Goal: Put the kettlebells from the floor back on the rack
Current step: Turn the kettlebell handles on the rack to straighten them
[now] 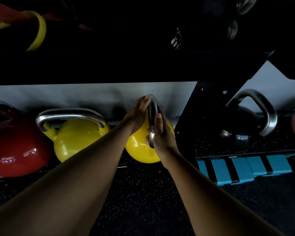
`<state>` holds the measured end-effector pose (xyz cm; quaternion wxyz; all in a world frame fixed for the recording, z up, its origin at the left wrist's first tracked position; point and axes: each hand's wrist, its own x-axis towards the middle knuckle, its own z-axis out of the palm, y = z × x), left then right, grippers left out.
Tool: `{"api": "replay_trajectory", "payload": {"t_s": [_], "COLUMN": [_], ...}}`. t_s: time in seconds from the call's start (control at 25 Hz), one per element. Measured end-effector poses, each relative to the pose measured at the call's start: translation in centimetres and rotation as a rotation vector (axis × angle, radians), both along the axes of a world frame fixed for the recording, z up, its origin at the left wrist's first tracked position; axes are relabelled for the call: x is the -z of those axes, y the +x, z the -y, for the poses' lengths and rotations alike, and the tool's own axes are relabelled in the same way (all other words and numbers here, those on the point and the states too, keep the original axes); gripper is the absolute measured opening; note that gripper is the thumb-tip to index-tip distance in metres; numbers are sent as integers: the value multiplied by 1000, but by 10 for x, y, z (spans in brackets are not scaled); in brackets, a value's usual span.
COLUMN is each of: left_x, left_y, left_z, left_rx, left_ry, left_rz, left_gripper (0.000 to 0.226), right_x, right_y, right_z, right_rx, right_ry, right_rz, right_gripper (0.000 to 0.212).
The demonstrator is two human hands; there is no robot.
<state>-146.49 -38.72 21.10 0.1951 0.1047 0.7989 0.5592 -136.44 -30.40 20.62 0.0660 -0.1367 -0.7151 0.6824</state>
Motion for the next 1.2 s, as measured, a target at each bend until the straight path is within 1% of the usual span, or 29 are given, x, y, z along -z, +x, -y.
{"api": "replay_trajectory", "payload": {"t_s": [0.08, 0.16, 0.24, 0.32, 0.36, 0.4, 0.48, 0.56, 0.6, 0.64, 0.68, 0.72, 0.8, 0.88, 0.96, 1.08, 1.16, 1.2], "left_x": [-8, -16, -20, -22, -26, -30, -37, -43, -43, -40, -38, -37, -36, -36, -31, -17, -9, -7], "left_y": [2, 3, 5, 5, 5, 8, 18, 31, 38, 42, 47, 48, 48, 48, 41, 30, 28, 28], "left_z": [2, 3, 4, 10, 16, 22, 38, 59, 73, 89, 105, 121, 157, 192, 219, 241, 245, 245], "left_rx": [-12, -30, -15, -1, 15, 34, 59, 35, -25, -111, -217, -324, -511, -591, -573, -520, -501, -498], "left_ry": [-49, -102, -178, -308, -411, -542, -796, -915, -960, -1007, -1026, -1013, -921, -836, -757, -568, -407, -357], "left_rz": [-30, -31, -93, -206, -279, -362, -539, -632, -642, -631, -587, -529, -396, -302, -242, -132, -82, -81], "left_gripper": [46, 51, 56, 68, 76, 78, 68, 64, 65, 68, 71, 74, 79, 83, 88, 95, 94, 92], "right_x": [3, 1, 0, -7, -13, -21, -33, -47, -52, -59, -62, -61, -58, -53, -46, -37, -31, -30], "right_y": [-1, 0, -1, -3, -4, -5, -9, -14, -17, -18, -20, -25, -40, -51, -58, -71, -72, -72], "right_z": [-1, 0, -2, -6, -10, -14, -23, -33, -32, -25, -15, -3, 26, 59, 89, 130, 153, 160], "right_rx": [-16, -20, -27, -79, -117, -157, -184, -117, -96, -117, -155, -195, -247, -301, -367, -441, -419, -378], "right_ry": [32, 22, 39, 104, 136, 184, 351, 656, 810, 924, 988, 1019, 1061, 1101, 1061, 916, 846, 809], "right_rz": [28, 48, 69, 89, 95, 119, 156, 141, 98, 49, 1, -35, -59, -61, -28, 116, 172, 166], "right_gripper": [56, 55, 53, 54, 56, 57, 55, 44, 42, 45, 52, 61, 76, 82, 81, 75, 72, 66]}}
